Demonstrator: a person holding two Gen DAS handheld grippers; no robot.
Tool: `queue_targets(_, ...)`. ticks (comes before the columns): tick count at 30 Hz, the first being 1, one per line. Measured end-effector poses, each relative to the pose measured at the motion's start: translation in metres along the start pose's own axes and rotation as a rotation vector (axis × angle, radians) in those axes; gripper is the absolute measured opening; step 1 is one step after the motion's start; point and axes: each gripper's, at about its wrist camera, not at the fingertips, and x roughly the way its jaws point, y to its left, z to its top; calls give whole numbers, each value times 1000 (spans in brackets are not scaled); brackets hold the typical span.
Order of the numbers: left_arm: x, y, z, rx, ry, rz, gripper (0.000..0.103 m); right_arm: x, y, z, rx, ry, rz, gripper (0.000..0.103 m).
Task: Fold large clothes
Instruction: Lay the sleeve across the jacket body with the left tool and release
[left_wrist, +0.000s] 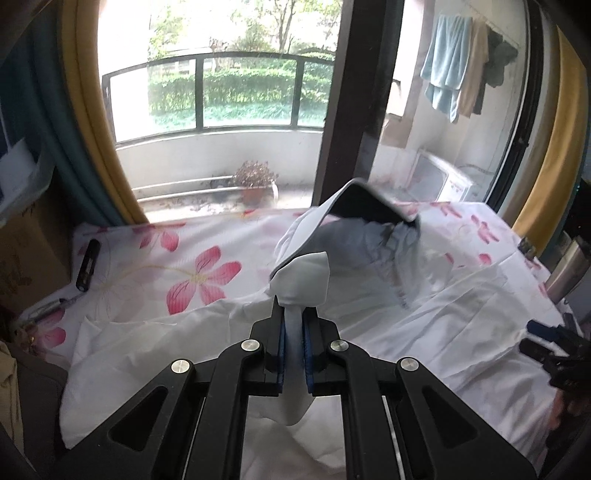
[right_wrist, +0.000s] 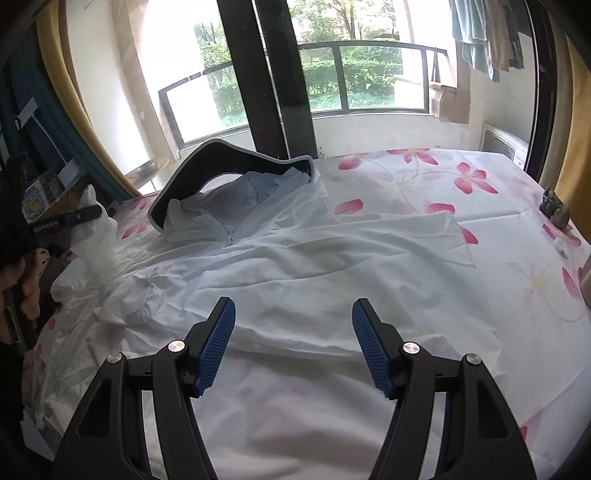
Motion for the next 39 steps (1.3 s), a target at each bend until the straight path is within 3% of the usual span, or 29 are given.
queue_targets(17,-33,-98,27,98,-45,-118,9,-17,-49,-15,66,2,-10,66)
queue_targets(31,15,-195,21,169,38,-223,9,-29,-94,-15,107,-11,-32,66)
queue_targets(39,39,-229,18,198,84,-283,9,-35,-108,-19,126,-9,-54,66)
